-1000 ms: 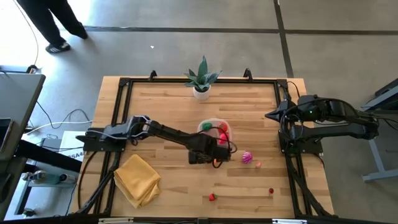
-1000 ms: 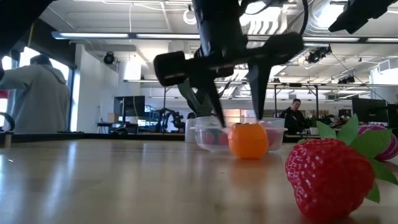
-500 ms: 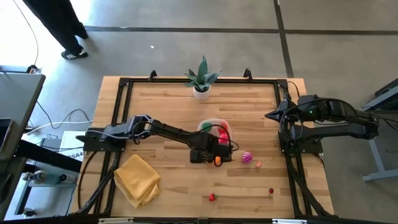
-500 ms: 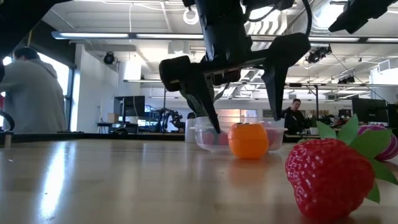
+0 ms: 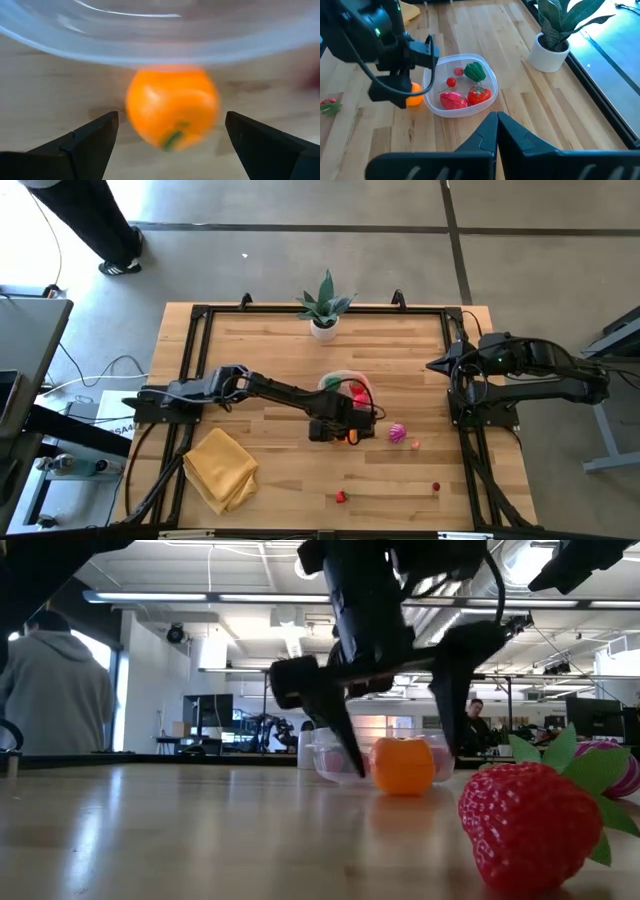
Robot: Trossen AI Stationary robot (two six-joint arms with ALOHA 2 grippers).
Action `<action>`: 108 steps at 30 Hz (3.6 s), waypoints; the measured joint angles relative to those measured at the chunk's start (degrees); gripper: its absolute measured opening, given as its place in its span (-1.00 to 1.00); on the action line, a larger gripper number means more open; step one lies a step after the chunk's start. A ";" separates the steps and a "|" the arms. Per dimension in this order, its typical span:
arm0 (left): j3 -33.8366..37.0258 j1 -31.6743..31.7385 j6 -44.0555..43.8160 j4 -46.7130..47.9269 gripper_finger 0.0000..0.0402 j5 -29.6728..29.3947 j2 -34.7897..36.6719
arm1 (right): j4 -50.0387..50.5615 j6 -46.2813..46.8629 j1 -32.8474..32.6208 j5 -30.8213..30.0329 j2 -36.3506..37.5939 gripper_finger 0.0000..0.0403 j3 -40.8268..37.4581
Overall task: Pick and placing Produce into tupperware
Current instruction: Put the orange into the transparent bin
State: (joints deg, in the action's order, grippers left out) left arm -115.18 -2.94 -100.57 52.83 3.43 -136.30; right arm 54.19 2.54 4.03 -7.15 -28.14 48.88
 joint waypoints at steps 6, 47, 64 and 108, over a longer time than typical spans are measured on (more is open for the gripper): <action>0.03 0.10 -0.20 -0.05 0.77 0.66 -1.00 | 0.00 -0.02 0.00 0.00 0.00 -1.00 0.00; 0.00 1.49 0.01 2.17 0.28 1.45 -1.91 | 0.00 -0.01 0.00 0.02 -0.01 -1.00 0.00; 0.00 1.63 -1.55 4.11 0.18 0.63 -1.91 | 0.00 -0.02 0.00 0.00 -0.01 -1.00 0.00; -19.33 1.12 0.87 24.47 0.22 -16.03 -1.14 | 0.00 -0.02 0.00 0.00 0.00 -1.00 0.00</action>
State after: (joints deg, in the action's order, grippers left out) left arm -134.51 -1.82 -99.69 77.30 -12.59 -137.44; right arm 54.19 2.52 4.03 -7.16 -28.14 48.88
